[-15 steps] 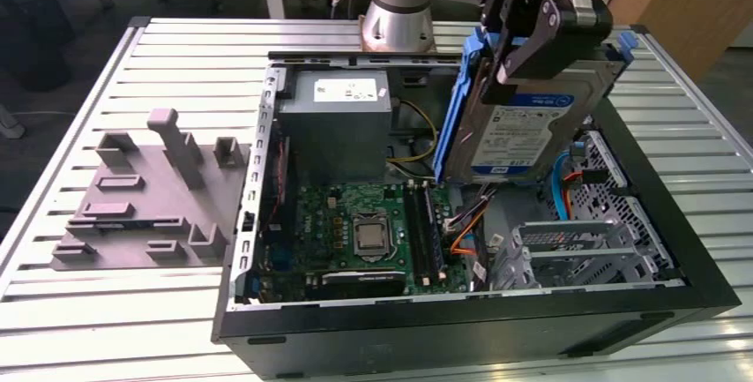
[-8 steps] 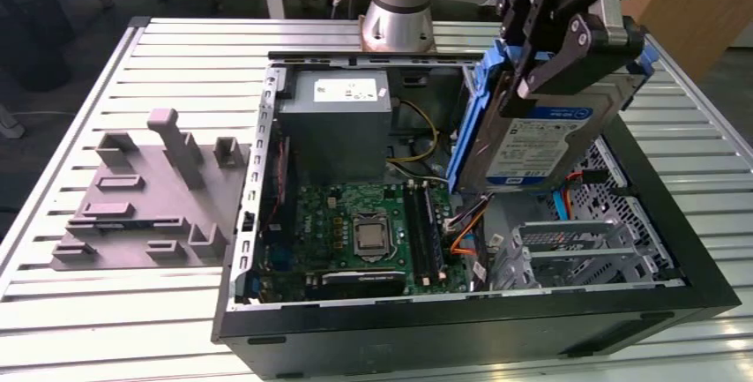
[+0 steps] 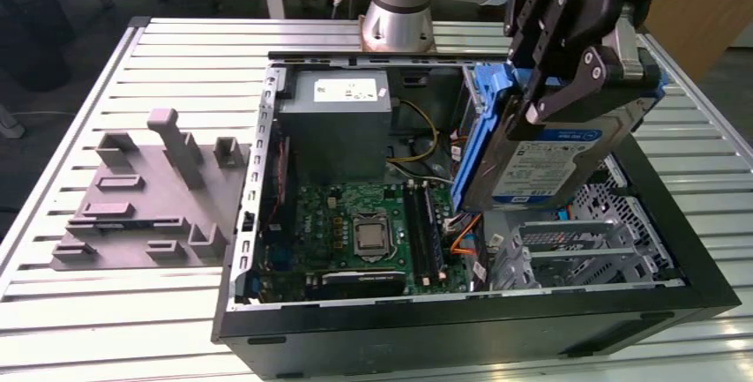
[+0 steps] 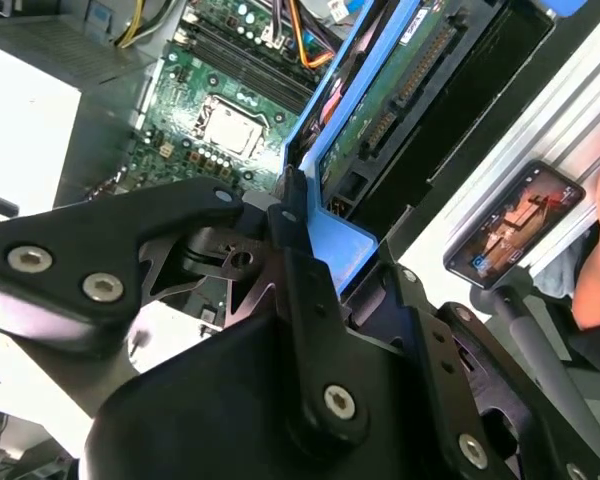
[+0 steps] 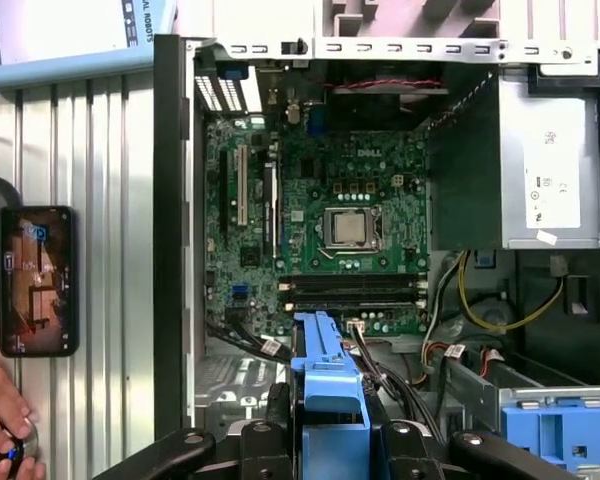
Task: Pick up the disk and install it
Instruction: 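Insert the disk into the insertion slot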
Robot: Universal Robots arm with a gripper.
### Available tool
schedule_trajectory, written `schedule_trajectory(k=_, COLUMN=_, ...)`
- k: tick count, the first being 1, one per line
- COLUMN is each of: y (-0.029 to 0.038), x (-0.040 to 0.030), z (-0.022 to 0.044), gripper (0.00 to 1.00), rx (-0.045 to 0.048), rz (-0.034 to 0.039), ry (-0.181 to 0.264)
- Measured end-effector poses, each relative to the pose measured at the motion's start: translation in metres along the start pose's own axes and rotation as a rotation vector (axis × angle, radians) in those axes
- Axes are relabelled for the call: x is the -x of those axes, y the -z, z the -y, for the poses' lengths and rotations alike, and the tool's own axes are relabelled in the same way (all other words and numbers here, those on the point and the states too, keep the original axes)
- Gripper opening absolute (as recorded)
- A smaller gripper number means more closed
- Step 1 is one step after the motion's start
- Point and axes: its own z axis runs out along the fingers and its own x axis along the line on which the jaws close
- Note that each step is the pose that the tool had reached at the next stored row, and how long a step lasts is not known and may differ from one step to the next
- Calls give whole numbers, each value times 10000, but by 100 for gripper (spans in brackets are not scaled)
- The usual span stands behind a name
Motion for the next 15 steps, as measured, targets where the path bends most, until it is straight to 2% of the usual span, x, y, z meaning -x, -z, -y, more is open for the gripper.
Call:
schedule_trajectory(k=6, y=-20, x=-7, z=91, gripper=36, rx=-2, rz=-1, ry=-4)
schedule_trajectory(k=15, y=-21, x=-8, z=95, gripper=36, rx=-2, rz=-1, ry=-5)
